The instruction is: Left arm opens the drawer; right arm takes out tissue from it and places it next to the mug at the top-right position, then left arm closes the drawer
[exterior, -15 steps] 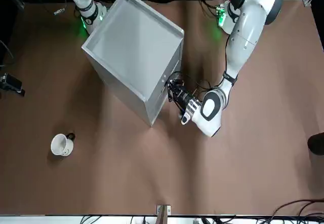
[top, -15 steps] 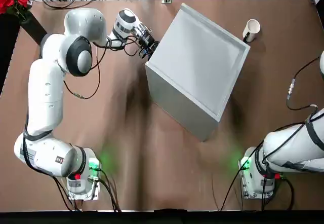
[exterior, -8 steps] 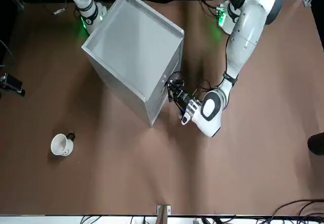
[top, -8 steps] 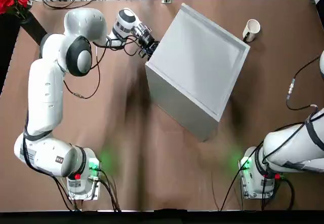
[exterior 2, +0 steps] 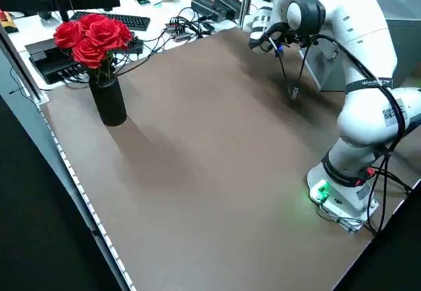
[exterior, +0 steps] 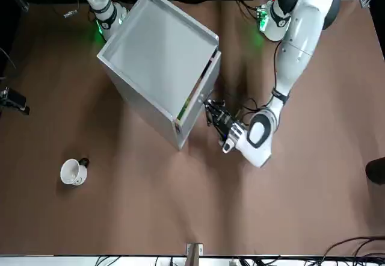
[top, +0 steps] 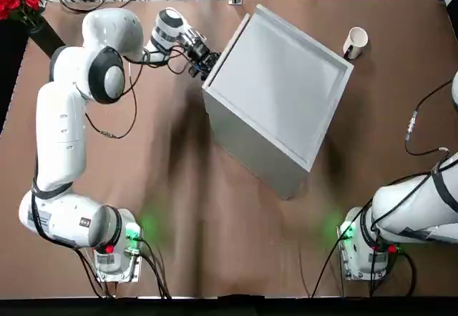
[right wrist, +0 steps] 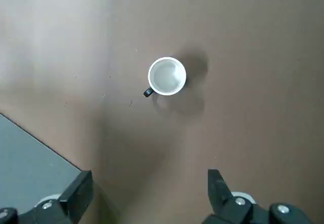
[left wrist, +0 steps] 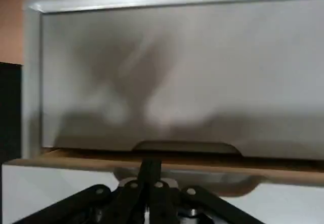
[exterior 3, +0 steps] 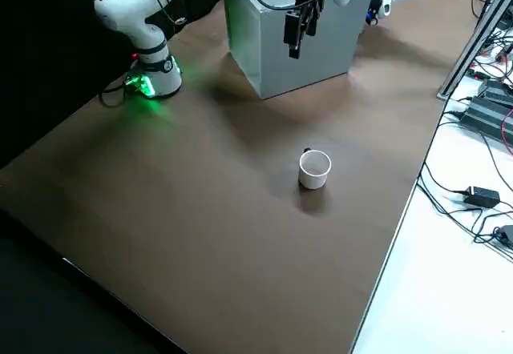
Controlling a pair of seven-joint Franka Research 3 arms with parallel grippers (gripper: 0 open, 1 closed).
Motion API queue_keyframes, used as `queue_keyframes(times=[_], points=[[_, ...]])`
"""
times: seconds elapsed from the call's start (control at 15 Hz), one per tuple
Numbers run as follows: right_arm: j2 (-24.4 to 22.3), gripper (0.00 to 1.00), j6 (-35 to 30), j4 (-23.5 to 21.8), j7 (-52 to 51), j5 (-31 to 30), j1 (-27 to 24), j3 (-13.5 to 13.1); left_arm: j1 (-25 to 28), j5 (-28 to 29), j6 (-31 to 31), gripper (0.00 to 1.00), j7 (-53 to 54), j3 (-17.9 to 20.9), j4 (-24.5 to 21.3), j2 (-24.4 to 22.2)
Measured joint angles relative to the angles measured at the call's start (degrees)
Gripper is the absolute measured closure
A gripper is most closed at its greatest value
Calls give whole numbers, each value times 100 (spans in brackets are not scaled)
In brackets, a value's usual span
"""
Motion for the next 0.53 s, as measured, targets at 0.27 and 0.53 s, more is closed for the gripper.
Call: queue_keyframes(times=[0.27, 0.53], points=[[0, 0, 3, 0, 0, 0, 3, 5, 397, 145, -96, 99, 54, 14, 65, 0], [0, 0, 5, 0, 0, 1, 12, 11, 757, 322, -140, 99, 92, 24, 191, 0]])
